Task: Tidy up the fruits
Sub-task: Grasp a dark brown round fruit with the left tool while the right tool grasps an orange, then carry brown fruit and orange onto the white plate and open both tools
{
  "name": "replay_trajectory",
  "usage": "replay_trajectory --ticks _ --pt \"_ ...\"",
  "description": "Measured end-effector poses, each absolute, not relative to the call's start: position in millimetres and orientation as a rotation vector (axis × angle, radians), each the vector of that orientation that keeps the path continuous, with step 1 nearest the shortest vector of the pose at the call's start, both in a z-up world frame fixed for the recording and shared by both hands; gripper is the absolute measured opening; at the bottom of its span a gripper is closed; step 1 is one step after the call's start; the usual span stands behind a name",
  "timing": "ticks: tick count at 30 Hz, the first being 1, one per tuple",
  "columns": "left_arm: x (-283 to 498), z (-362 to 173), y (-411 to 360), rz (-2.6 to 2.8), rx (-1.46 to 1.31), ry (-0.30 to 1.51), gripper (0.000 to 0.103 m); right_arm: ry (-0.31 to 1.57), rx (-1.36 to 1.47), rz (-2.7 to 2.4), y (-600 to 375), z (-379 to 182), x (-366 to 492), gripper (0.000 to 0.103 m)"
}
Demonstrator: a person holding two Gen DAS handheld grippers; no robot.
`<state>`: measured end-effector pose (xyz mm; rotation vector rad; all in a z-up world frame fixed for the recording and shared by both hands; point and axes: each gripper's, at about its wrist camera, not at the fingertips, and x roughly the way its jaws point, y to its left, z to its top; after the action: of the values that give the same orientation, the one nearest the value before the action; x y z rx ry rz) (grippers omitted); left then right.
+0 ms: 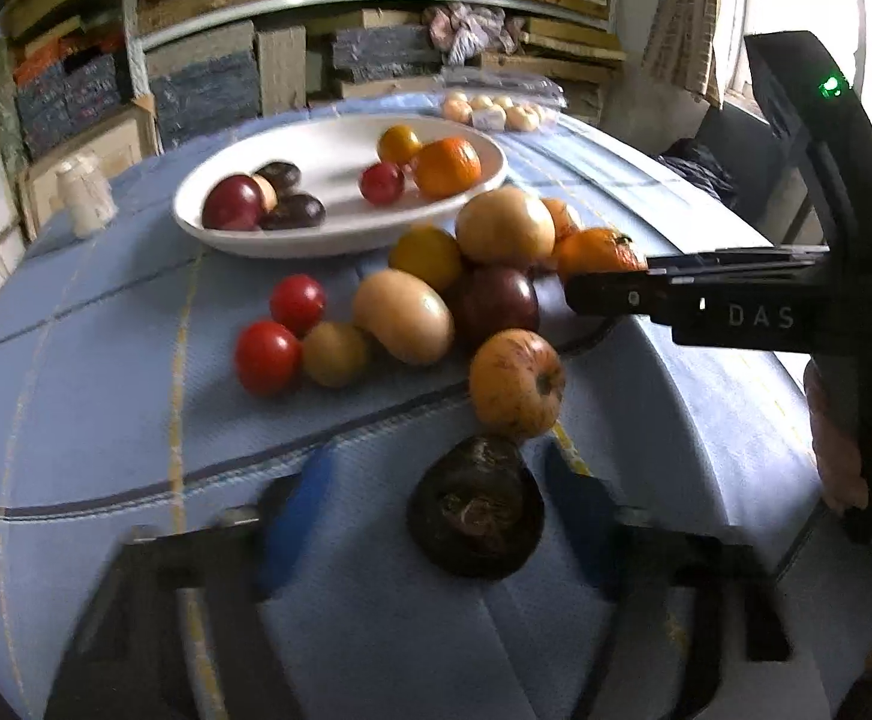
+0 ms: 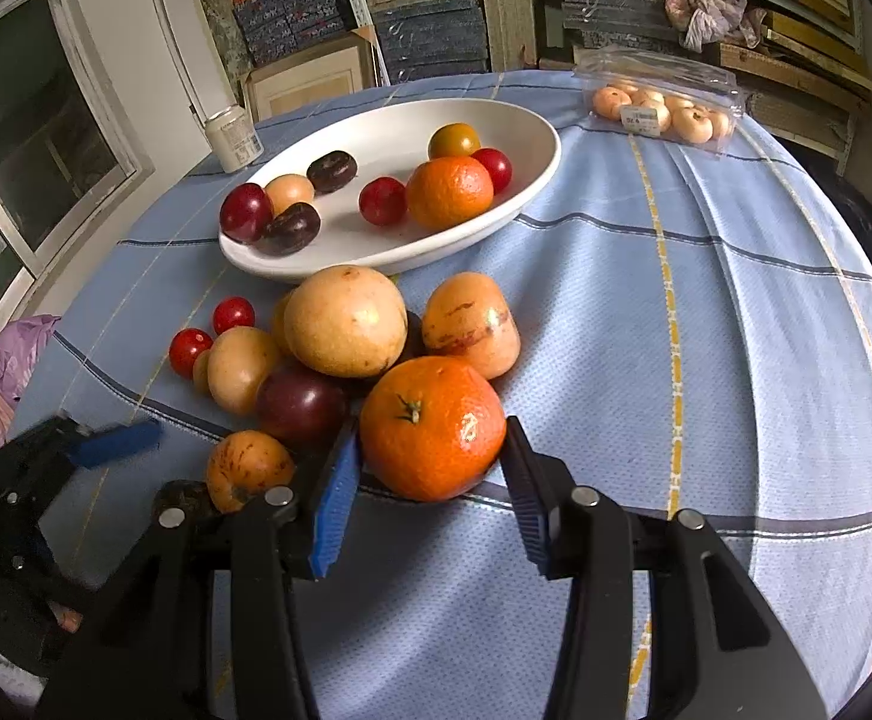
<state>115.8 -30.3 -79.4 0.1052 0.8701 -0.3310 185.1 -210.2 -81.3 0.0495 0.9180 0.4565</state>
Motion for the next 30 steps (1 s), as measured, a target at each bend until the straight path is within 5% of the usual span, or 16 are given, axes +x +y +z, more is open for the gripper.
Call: replay_trajectory --ticks 15,30 --pt "111 -78 -39 -0.308 0.148 0.856 0.044 0.908 0.074 0.442 -216 -80 186 0.046" --pt "214 14 11 -0.155 0.046 0.689 0.043 0.770 0.102 0.408 -212 -20 239 0.046"
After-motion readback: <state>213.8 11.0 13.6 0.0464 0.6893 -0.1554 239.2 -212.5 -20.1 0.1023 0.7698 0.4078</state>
